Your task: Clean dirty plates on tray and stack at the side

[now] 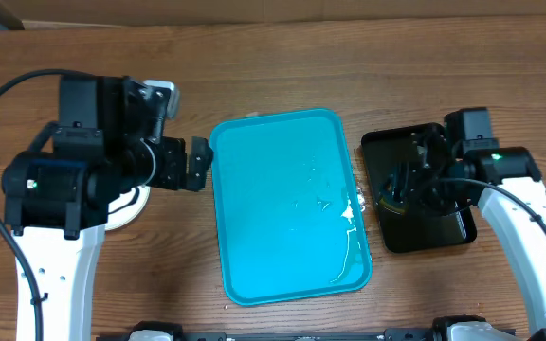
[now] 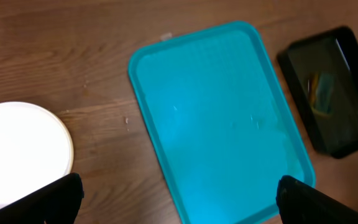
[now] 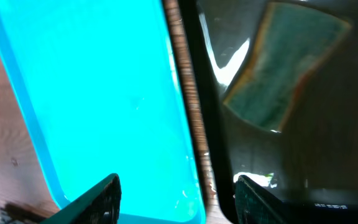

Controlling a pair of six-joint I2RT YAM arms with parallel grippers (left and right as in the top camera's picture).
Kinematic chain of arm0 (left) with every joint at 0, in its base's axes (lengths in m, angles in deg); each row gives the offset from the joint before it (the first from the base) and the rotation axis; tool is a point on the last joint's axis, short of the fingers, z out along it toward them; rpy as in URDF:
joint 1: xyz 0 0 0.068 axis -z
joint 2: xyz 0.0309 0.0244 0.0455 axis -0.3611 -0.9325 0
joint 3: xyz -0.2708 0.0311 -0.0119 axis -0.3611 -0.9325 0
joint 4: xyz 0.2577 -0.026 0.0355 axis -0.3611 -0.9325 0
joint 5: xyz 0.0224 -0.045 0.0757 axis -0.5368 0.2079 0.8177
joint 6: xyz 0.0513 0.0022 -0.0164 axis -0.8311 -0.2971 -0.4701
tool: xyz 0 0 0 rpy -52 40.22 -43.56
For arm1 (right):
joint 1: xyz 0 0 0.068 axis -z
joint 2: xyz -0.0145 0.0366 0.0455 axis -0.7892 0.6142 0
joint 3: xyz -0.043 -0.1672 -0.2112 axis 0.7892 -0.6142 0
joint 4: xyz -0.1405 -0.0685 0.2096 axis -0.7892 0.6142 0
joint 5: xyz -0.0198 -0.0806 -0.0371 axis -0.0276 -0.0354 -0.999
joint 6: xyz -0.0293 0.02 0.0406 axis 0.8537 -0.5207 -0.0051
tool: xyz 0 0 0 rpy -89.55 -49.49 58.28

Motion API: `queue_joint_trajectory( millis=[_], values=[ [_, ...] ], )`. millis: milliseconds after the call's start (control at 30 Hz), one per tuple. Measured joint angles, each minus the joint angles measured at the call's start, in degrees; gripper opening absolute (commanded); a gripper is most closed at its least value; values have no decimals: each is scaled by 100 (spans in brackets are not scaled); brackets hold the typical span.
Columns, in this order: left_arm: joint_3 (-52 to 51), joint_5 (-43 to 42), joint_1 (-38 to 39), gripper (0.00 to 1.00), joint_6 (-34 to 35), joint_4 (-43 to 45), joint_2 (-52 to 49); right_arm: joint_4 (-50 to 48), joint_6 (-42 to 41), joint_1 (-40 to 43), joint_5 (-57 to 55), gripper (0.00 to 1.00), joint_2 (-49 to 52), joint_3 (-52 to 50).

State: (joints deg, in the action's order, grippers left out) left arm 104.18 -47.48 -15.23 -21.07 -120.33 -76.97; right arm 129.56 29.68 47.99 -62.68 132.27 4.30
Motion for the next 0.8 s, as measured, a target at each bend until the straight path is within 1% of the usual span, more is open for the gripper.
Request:
queue_joint_trajectory(
  millis=[33,233,333,367,467,600,700,800],
  values=[
    [0,7,66,100,0,-70,-4,-39,24,-92,-22,62,-2,0],
    [0,11,160,100,0,-208,28,-142,146,-984,-70,76,-179,37],
    [0,24,160,100,0,-181,280,-129,177,-1285,-68,89,-483,282],
    [0,35,160,100,0,-168,463,-138,203,-1351,-74,100,-632,431],
    [0,50,160,100,0,-168,1058,-291,192,-1478,-83,100,-1130,866],
    [13,50,160,100,0,-221,1794,-844,205,-1585,-68,100,-1899,1300],
    [44,48,160,100,0,-256,2041,-890,205,-1587,-66,100,-2275,1353],
    [44,50,160,100,0,-275,2013,-763,205,-1585,-68,100,-2347,1353]
  ],
)
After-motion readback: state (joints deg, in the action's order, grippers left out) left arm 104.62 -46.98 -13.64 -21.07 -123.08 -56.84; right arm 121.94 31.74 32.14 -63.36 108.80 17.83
